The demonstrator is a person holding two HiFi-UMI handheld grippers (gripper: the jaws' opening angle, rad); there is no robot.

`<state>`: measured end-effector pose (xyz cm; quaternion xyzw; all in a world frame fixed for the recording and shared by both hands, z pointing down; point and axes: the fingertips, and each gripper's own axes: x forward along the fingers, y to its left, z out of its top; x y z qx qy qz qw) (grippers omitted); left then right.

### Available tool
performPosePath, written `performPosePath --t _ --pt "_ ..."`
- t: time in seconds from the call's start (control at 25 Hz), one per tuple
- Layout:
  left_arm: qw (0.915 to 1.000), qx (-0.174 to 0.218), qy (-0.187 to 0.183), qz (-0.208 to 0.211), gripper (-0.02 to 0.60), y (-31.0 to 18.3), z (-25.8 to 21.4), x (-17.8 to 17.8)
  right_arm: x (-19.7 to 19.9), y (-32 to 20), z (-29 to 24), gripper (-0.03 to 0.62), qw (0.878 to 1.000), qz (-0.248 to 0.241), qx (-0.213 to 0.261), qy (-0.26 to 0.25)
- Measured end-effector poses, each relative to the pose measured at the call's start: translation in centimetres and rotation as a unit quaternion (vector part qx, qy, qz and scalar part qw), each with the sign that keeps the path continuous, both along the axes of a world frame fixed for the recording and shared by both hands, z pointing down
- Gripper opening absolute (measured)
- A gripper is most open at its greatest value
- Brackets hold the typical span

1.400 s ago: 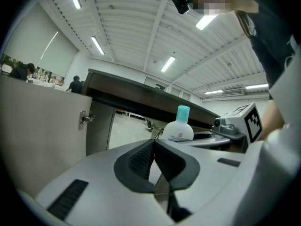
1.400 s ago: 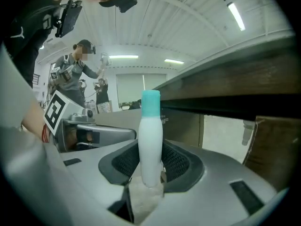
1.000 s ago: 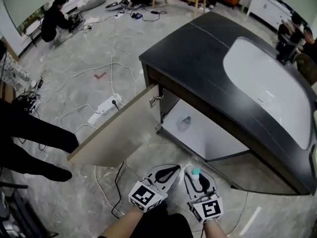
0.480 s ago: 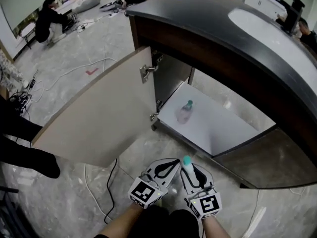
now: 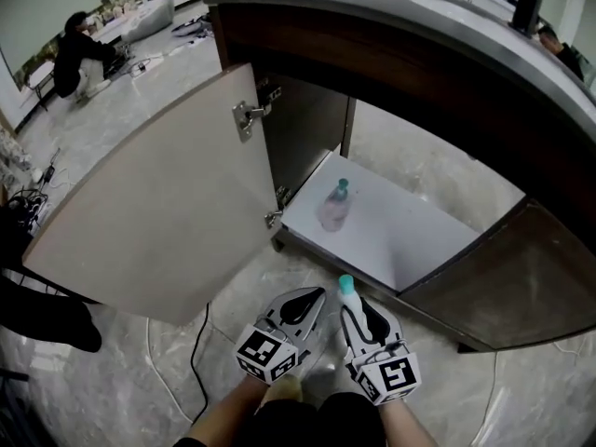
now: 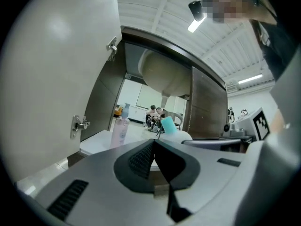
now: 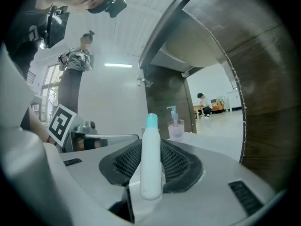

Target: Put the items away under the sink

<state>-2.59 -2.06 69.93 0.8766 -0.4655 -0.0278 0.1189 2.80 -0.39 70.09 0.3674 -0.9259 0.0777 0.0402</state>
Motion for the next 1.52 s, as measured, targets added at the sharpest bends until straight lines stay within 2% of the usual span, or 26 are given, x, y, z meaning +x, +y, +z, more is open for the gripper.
performPosePath --t 0.28,0.48,0.96,1.16,1.52 --pt "0.9993 -0.013 -0.018 0.031 0.006 -1.3 2.8 2.0 0.8 -1.6 1.0 0.124 1.0 0.022 0.007 -0.008" --pt "0.9988 -0.017 -0.017 0.042 0.006 -2.4 4.1 2.4 0.9 -3.3 1.6 0.124 0.999 0.036 0.015 -0.008" --pt "0.995 -0.019 -0.033 0.092 0.006 -1.7 7.9 4.8 1.1 -7.8 2.4 0.124 0.995 0.089 0.035 -0.032" --pt "0.9946 -0.029 -0.021 0.097 0.007 -1.5 9.5 5.6 0.8 -9.4 2.8 0.124 0.993 0.104 0.045 -0.029" --pt "0.9959 -0.026 -0.013 0.086 0.006 -3.2 9.3 5.0 1.4 -11.5 4.1 0.124 0.99 0.135 0.039 -0.015"
